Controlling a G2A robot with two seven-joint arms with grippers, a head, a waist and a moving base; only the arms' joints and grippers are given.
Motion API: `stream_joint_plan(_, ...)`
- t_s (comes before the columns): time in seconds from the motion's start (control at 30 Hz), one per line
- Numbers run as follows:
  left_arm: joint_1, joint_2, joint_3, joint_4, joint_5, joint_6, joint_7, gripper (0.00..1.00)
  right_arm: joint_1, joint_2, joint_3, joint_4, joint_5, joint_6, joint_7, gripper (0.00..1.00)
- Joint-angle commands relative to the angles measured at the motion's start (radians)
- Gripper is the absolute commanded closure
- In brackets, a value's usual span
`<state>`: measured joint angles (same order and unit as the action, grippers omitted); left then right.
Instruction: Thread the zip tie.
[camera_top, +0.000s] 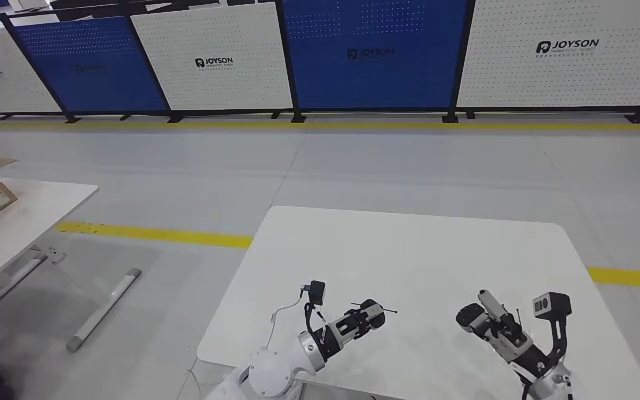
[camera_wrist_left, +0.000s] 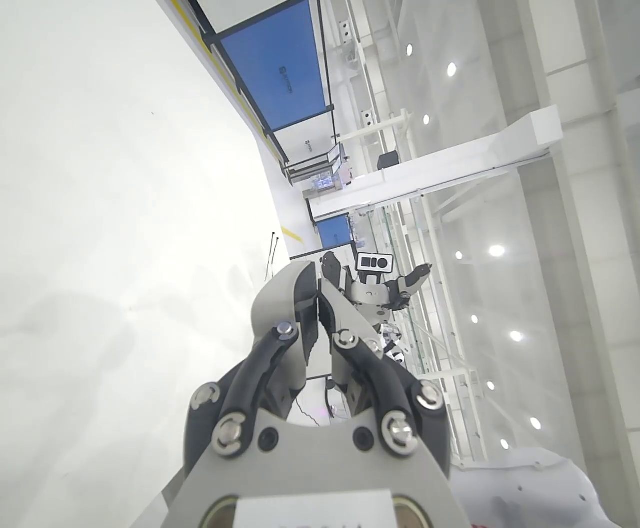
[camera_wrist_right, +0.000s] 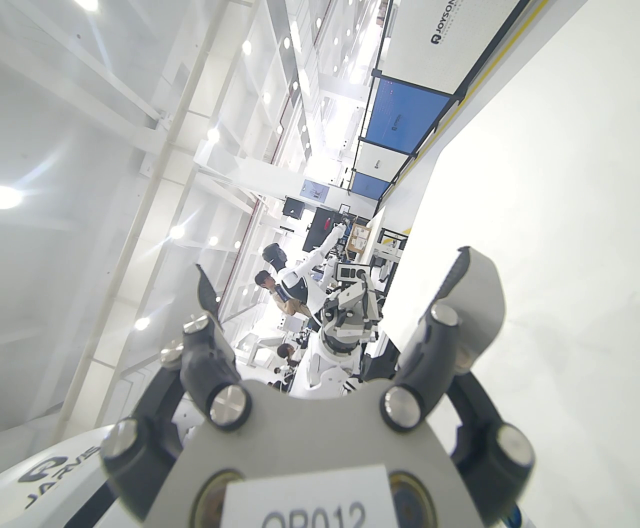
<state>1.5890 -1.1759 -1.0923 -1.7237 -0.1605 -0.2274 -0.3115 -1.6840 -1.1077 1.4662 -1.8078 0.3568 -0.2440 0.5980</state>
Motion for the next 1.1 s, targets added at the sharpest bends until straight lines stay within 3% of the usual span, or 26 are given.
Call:
stream_joint_plan(0.0, 0.0, 0.0, 0.0, 0.0, 0.0, 0.0, 0.0, 1.0, 0.01, 0.005, 0.011, -0.016, -0.057, 0.026, 0.022, 0.0)
stream_joint_plan(0.13, 0.0, 0.0, 0.0, 0.0, 0.0, 0.0, 0.0, 1.0, 0.027, 0.019, 0.071, -0.066, -0.221, 0.128, 0.035, 0.0)
stream_joint_plan(0.17, 0.0, 0.0, 0.0, 0.0, 0.0, 0.0, 0.0, 1.0, 0.028, 0.023, 0.09, -0.091, -0.309, 0.2, 0.003, 0.0)
stream_joint_plan(0.27, 0.0, 0.0, 0.0, 0.0, 0.0, 0.0, 0.0, 1.0, 0.028, 0.029, 0.109, -0.162, -0.433, 0.299, -0.018, 0.0)
stream_joint_plan(0.33, 0.0, 0.0, 0.0, 0.0, 0.0, 0.0, 0.0, 1.0, 0.04, 0.033, 0.117, -0.174, -0.503, 0.384, -0.021, 0.0)
stream_joint_plan(0.37, 0.0, 0.0, 0.0, 0.0, 0.0, 0.0, 0.0, 1.0, 0.056, 0.032, 0.117, -0.165, -0.54, 0.477, -0.047, 0.0)
stream_joint_plan(0.4, 0.0, 0.0, 0.0, 0.0, 0.0, 0.0, 0.0, 1.0, 0.071, 0.03, 0.114, -0.172, -0.545, 0.507, -0.081, 0.0)
stream_joint_plan(0.87, 0.0, 0.0, 0.0, 0.0, 0.0, 0.0, 0.0, 1.0, 0.072, 0.03, 0.112, -0.175, -0.547, 0.496, -0.076, 0.0)
stream_joint_plan(1.07, 0.0, 0.0, 0.0, 0.0, 0.0, 0.0, 0.0, 1.0, 0.142, 0.056, 0.111, -0.214, -0.804, 0.455, 0.126, 0.0)
